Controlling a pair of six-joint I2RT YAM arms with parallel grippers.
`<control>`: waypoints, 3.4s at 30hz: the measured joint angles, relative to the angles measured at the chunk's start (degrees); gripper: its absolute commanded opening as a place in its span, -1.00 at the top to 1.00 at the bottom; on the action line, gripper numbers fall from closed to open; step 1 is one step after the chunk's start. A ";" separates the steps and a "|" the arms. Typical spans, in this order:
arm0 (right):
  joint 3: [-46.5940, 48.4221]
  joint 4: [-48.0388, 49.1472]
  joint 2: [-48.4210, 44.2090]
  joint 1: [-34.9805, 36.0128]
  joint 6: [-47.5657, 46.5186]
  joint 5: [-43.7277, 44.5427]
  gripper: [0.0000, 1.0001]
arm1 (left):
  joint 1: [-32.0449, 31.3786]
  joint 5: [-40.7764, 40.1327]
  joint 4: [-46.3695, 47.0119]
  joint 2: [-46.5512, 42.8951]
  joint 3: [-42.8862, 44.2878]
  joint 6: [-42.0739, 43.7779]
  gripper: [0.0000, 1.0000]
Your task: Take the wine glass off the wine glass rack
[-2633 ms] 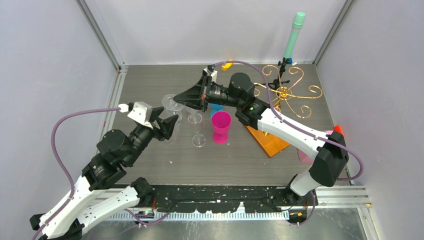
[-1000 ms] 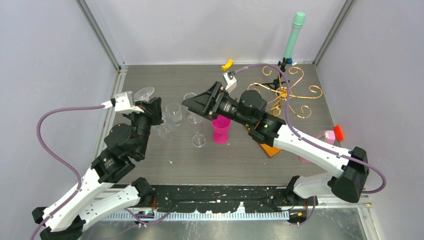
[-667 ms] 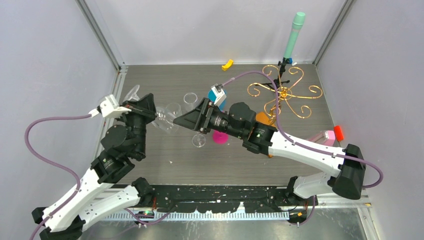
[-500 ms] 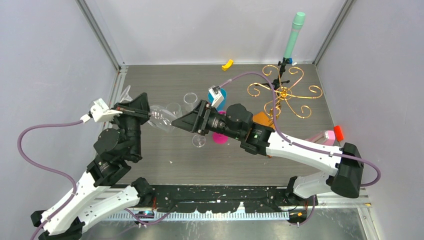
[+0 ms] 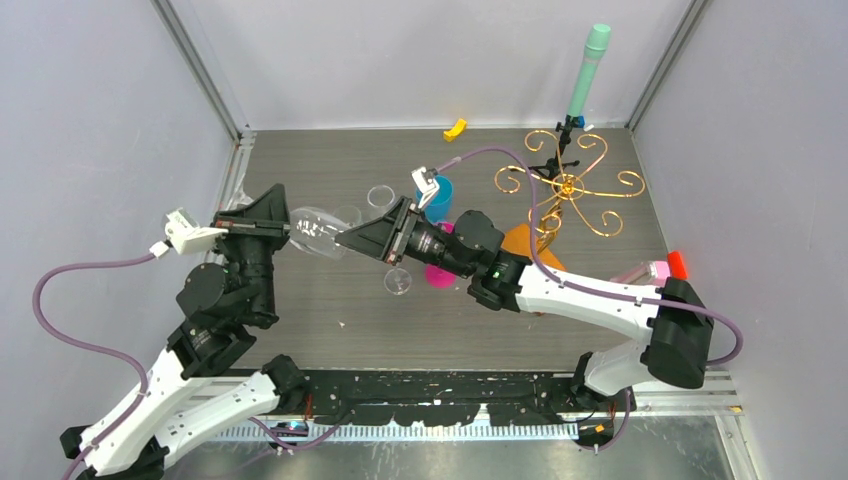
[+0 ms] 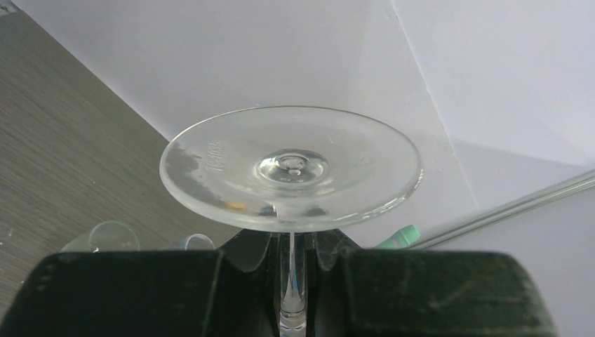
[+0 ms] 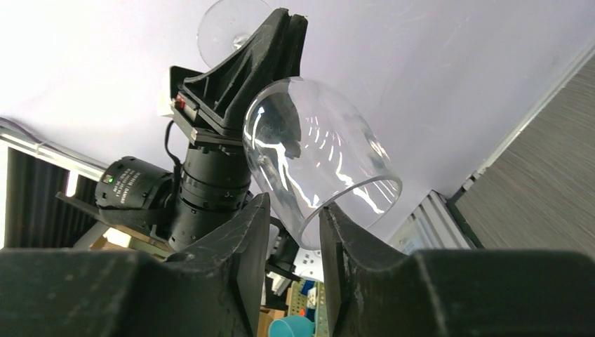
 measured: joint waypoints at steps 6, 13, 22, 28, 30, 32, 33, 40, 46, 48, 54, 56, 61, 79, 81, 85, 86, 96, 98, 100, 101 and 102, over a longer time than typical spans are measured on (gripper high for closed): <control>-0.17 5.64 1.77 -0.02 2.75 -0.52 0.33 | 0.24 -0.59 0.50 -0.72 -0.31 -3.15 1.00; -0.74 17.00 6.32 -0.22 7.26 -3.06 0.41 | 0.44 -1.11 4.00 -2.84 -4.07 -7.89 1.00; -0.20 24.98 9.27 -0.33 10.54 -5.11 0.98 | 0.28 -1.36 7.04 -3.69 -5.99 -12.68 0.83; 0.48 22.84 9.09 0.00 9.09 -4.44 0.99 | 0.24 -1.40 6.40 -5.38 -7.48 -12.76 0.36; 0.79 20.35 8.70 0.00 7.87 -4.02 0.99 | 0.22 -1.20 5.18 -5.75 -7.82 -12.28 0.22; 1.11 18.75 8.48 0.02 6.88 -3.63 0.99 | 0.22 -0.96 4.09 -5.95 -8.00 -12.15 0.08; 1.53 17.20 8.37 0.02 5.95 -3.23 0.99 | 0.22 -0.79 3.37 -6.10 -8.02 -12.04 0.01; 3.37 11.23 7.96 0.50 1.86 -0.90 0.99 | 0.20 0.33 -0.90 -8.17 -8.31 -11.39 -0.21; 4.22 8.22 7.98 0.48 -0.61 1.57 0.99 | 0.20 0.76 -2.69 -9.03 -8.48 -11.13 -0.50; 4.79 6.69 8.02 0.48 -1.49 2.21 0.99 | 0.20 0.94 -3.43 -9.27 -8.48 -11.06 -0.59; 8.37 -1.70 8.55 0.39 -5.29 4.15 0.99 | 0.15 1.84 -5.90 -11.10 -8.48 -9.33 -0.76; 10.25 -6.95 8.59 0.37 -7.23 5.68 0.99 | 0.15 2.60 -7.45 -12.28 -8.48 -8.22 -0.76; 15.78 -21.38 8.87 0.37 -12.33 8.74 0.99 | 0.15 8.26 -11.41 -14.43 -7.63 -0.55 -0.92; 56.85 -78.05 33.03 3.54 -31.65 14.08 0.99 | 0.11 4.04 -27.26 -15.39 0.85 20.70 -0.99; 60.89 -81.72 36.24 3.96 -32.52 14.49 0.99 | 0.11 3.32 -27.36 -16.26 0.85 22.14 -0.99; 66.27 -88.32 41.57 4.39 -33.46 14.69 0.99 | 0.11 2.12 -27.80 -17.62 0.83 23.74 -0.99; 67.45 -89.79 42.77 4.37 -33.59 14.82 0.99 | 0.11 1.90 -27.85 -18.08 0.79 23.98 -0.99; 70.60 -95.45 46.60 4.35 -33.86 16.20 0.91 | 0.11 1.05 -28.11 -20.68 0.33 25.14 -0.99; 71.04 -95.54 46.95 4.37 -33.86 16.35 0.85 | 0.11 1.09 -28.30 -20.68 0.26 25.11 -0.99; 71.54 -95.82 47.34 4.37 -33.88 16.48 0.80 | 0.11 1.22 -28.61 -20.68 0.26 25.00 -0.99; 71.93 -95.89 47.65 4.37 -33.88 16.55 0.78 | 0.11 1.40 -28.81 -20.68 0.26 24.90 -0.99; 72.11 -95.89 47.80 4.37 -33.90 16.57 0.74 | 0.11 1.62 -29.09 -20.68 0.28 24.85 -0.99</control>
